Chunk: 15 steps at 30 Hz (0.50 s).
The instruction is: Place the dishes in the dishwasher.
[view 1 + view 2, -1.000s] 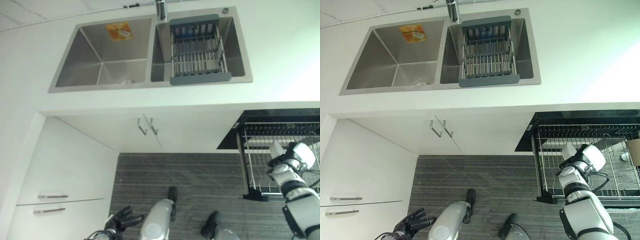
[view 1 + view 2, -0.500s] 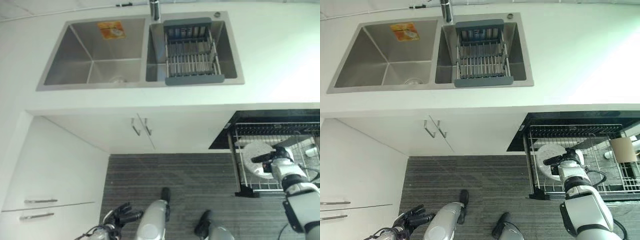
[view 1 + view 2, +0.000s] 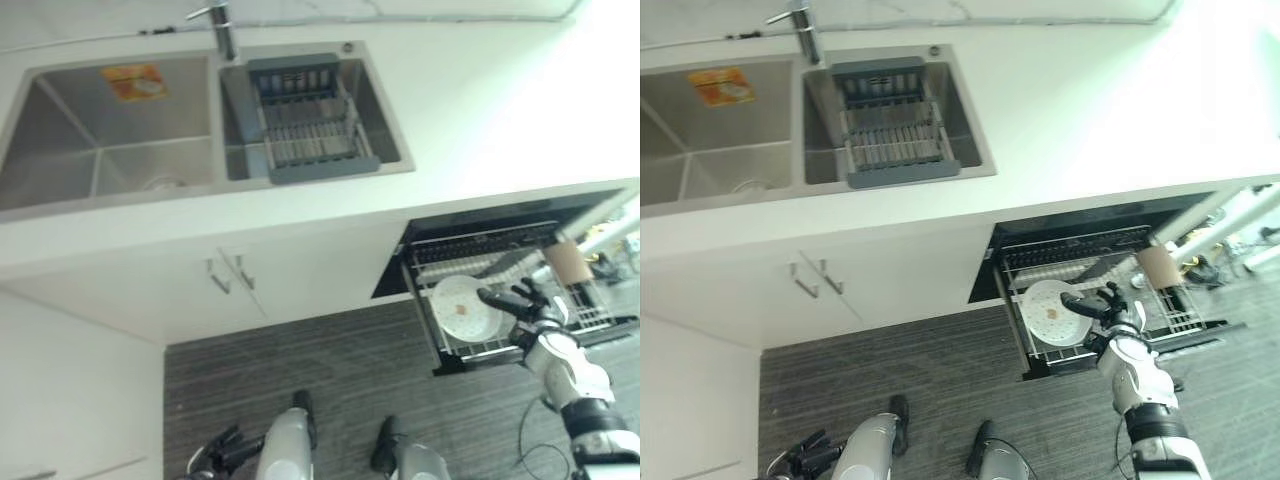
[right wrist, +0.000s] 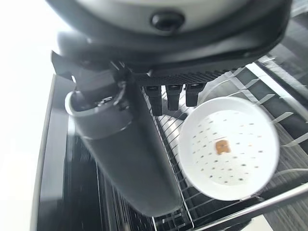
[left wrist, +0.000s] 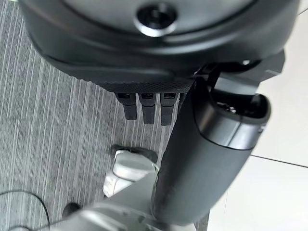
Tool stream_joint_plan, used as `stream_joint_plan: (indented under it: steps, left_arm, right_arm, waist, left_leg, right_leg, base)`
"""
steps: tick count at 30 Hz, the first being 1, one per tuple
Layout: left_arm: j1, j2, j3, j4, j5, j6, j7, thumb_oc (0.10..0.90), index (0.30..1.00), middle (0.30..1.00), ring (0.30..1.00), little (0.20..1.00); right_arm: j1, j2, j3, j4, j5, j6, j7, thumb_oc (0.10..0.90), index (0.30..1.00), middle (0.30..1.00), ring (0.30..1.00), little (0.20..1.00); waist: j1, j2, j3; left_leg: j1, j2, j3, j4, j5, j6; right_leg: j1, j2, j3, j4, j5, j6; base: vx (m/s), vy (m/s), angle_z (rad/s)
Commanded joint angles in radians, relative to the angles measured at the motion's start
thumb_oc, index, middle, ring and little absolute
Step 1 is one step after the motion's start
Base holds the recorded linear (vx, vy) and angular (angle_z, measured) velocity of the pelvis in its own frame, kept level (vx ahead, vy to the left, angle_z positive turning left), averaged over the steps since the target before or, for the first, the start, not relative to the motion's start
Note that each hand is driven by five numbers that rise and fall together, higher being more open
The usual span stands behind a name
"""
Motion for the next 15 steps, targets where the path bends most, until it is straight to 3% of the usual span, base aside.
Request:
stream_joint_plan:
  steps: [1, 6, 9, 15]
  left_arm:
    - [0.05, -0.002, -0.043, -0.004, -0.037, -0.03, -0.008, 0.8, 0.9, 0.9, 0.9, 0.9]
    - [0.05, -0.007, -0.035, -0.023, -0.014, -0.019, 0.002, 0.8, 0.9, 0.9, 0.9, 0.9]
    - [0.049, -0.013, -0.036, -0.01, -0.013, -0.018, 0.01, 0.8, 0.9, 0.9, 0.9, 0.9]
    - [0.049, -0.035, -0.035, 0.018, -0.017, -0.025, 0.032, 0.8, 0.9, 0.9, 0.9, 0.9]
  right_arm:
    - [-0.027, -0.079, -0.109, -0.018, 0.068, -0.05, -0.057, 0.8, 0.9, 0.9, 0.9, 0.9]
    - [0.032, -0.066, -0.217, -0.113, 0.13, -0.106, -0.153, 0.8, 0.9, 0.9, 0.9, 0.9]
    - [0.062, -0.042, -0.273, -0.179, 0.164, -0.175, -0.196, 0.8, 0.9, 0.9, 0.9, 0.9]
    - [0.098, 0.008, -0.315, -0.267, 0.183, -0.269, -0.202, 0.8, 0.9, 0.9, 0.9, 0.9]
  waist:
    - [0.005, 0.016, -0.081]
    - [-0.032, 0.008, -0.097]
    - [-0.06, 0.01, -0.11]
    - [-0.095, 0.02, -0.13]
  left_leg:
    - [0.07, 0.091, -0.031, -0.082, -0.011, -0.127]
    - [0.097, 0.105, -0.005, -0.082, -0.02, -0.129]
    - [0.115, 0.111, 0.01, -0.082, -0.027, -0.129]
    - [0.148, 0.12, 0.036, -0.082, -0.038, -0.129]
  right_leg:
    - [0.003, -0.032, 0.057, 0.028, -0.032, 0.065]
    - [0.015, -0.026, 0.072, 0.028, -0.036, 0.07]
    - [0.017, -0.018, 0.09, 0.028, -0.038, 0.07]
    - [0.029, -0.006, 0.111, 0.028, -0.051, 0.063]
  base:
    - [0.03, -0.008, -0.27]
    - [0.02, -0.021, -0.2]
    - [0.03, 0.0, -0.2]
    - [0.04, 0.011, -0.27]
